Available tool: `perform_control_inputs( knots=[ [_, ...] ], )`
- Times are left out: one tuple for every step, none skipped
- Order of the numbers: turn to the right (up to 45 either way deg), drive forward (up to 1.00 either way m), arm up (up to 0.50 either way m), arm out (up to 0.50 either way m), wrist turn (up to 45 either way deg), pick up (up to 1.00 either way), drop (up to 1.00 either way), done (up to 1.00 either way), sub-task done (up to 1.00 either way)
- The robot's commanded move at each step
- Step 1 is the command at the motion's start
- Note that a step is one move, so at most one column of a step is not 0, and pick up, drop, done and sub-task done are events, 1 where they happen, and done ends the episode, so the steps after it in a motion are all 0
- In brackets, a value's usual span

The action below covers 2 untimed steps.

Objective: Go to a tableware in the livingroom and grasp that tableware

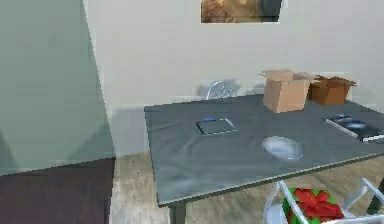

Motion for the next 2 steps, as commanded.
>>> perform_control_inputs(
  knots=[
    [-45.0, 0.0, 0.0, 0.0, 0.0, 0.0, 0.0, 0.0, 0.0],
    [-15.0, 0.0, 0.0, 0.0, 0.0, 0.0, 0.0, 0.0, 0.0]
  ],
)
